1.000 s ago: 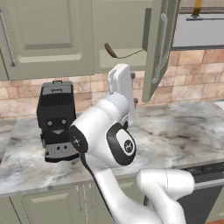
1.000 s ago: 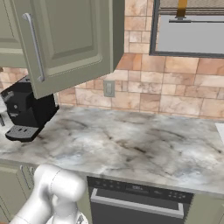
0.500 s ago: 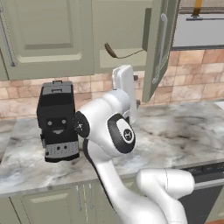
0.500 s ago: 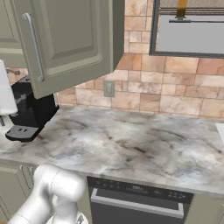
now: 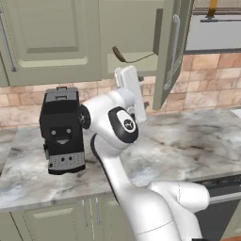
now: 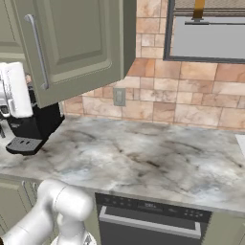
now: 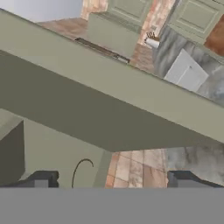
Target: Open the cabinet and move the ladle to the pot. Then close the cabinet.
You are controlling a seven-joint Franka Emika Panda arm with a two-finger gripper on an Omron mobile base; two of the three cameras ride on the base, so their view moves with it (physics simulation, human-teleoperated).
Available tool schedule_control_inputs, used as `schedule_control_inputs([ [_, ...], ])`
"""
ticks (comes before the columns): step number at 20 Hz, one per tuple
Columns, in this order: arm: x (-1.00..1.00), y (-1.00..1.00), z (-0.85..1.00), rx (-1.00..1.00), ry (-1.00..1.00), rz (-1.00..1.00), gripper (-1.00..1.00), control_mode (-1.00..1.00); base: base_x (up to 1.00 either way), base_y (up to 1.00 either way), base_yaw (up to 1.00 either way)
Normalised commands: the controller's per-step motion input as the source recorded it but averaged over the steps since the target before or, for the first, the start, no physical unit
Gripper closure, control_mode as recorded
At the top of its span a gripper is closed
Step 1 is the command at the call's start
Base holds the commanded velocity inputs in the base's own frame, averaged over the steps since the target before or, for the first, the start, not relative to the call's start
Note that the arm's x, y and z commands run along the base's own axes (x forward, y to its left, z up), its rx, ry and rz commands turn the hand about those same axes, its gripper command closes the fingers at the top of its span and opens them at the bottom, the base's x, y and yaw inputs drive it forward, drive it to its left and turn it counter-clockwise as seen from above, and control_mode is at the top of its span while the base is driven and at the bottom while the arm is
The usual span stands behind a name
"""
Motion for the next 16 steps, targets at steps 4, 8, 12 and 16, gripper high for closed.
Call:
schedule_control_inputs([
  [4,0.72,0.02,-0.22,0.02,0.0,-0.12,-1.0,-1.0,0.0,0.0,0.0],
  [8,0.71,0.05,-0.19,0.0,0.0,-0.14,-1.0,-1.0,0.0,0.0,0.0],
  [12,0.57,0.13,-0.11,0.0,0.0,-0.12,-1.0,-1.0,0.0,0.0,0.0],
  [16,0.18,0.17,-0.01,0.0,-0.07,-0.14,-1.0,-1.0,0.0,0.0,0.0],
])
